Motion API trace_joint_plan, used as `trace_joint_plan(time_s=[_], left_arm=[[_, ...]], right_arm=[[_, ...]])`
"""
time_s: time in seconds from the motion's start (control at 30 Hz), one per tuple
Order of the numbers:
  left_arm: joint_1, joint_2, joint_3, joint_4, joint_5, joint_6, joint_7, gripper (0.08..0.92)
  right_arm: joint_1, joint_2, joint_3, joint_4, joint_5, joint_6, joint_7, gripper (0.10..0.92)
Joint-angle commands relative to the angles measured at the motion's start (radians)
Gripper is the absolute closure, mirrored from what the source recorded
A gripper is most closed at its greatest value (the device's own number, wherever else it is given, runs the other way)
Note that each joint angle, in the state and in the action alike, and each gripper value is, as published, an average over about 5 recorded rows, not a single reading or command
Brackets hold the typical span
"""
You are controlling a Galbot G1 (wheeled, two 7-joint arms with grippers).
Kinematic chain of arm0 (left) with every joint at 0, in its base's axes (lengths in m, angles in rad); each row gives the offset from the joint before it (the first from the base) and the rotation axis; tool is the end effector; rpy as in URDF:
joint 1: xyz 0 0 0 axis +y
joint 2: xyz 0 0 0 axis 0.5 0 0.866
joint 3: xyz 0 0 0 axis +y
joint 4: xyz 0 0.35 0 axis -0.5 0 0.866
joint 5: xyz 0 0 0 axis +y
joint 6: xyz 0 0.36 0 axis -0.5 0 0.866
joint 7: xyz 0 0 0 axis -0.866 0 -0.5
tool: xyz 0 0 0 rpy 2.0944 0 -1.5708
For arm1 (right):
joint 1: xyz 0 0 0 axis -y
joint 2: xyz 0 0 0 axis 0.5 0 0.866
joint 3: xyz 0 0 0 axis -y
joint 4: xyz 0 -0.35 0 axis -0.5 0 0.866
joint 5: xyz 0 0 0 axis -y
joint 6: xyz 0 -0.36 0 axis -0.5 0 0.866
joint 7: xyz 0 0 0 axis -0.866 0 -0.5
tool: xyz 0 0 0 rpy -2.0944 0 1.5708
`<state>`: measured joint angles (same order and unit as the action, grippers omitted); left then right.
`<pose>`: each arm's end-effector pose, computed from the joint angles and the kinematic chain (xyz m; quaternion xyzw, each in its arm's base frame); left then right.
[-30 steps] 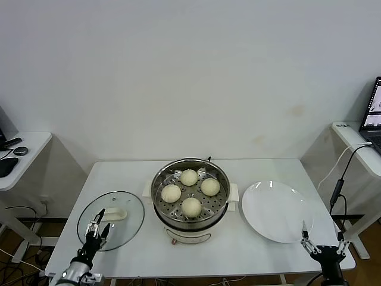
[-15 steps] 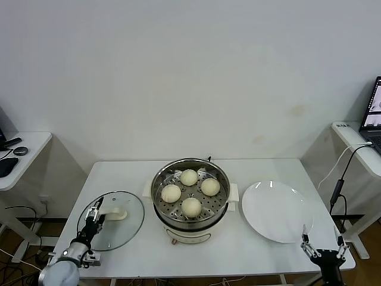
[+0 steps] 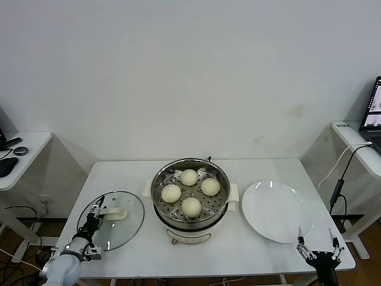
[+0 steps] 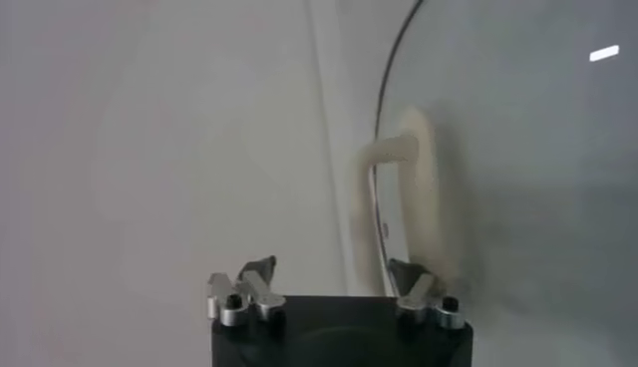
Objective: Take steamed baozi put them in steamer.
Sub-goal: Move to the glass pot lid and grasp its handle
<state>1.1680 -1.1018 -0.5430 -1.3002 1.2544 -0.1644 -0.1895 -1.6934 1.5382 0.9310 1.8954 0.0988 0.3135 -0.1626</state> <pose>0.2967 0.2077 -0.4339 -0.0870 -0.6600 -0.7449 0.0439 0.1112 -0.1428 -0.3728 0.0869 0.9923 -0.0882 0.0014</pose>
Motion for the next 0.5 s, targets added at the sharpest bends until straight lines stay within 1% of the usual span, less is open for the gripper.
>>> trace_joint_plan(time_s=[0.03, 0.1, 0.2, 0.23, 0.3, 0.37, 0.43, 0.5], left_arm=[[-0.027, -0.002, 0.006, 0.057, -0.025, -0.009, -0.026, 0.433], [-0.028, -0.006, 0.004, 0.06, -0.033, -0.018, -0.035, 0.476], [-0.024, -0.009, 0.002, 0.055, -0.054, -0.035, -0.046, 0.571], [-0.019, -0.01, 0.0, 0.046, -0.065, -0.038, -0.051, 0.615], [-0.005, -0.008, -0.003, 0.017, -0.089, -0.04, -0.063, 0.666], [0.02, -0.004, -0.011, -0.036, -0.117, -0.038, -0.072, 0.727], [0.06, 0.004, -0.026, -0.117, -0.144, -0.026, -0.077, 0.781], [0.113, 0.012, -0.05, -0.211, -0.178, -0.001, -0.076, 0.812]], right_arm=[[-0.003, 0.003, -0.009, 0.003, -0.011, 0.0, -0.001, 0.203], [-0.004, 0.003, -0.013, 0.006, -0.015, -0.001, -0.002, 0.203], [-0.005, 0.002, -0.019, 0.008, -0.019, -0.003, -0.002, 0.203], [-0.005, 0.002, -0.022, 0.009, -0.021, -0.003, -0.002, 0.203], [-0.005, 0.001, -0.028, 0.008, -0.025, -0.003, -0.003, 0.203], [-0.004, 0.0, -0.035, 0.007, -0.031, -0.003, -0.004, 0.203], [-0.003, -0.002, -0.043, 0.006, -0.036, -0.003, -0.006, 0.203], [-0.001, -0.005, -0.049, 0.006, -0.038, -0.003, -0.008, 0.203]])
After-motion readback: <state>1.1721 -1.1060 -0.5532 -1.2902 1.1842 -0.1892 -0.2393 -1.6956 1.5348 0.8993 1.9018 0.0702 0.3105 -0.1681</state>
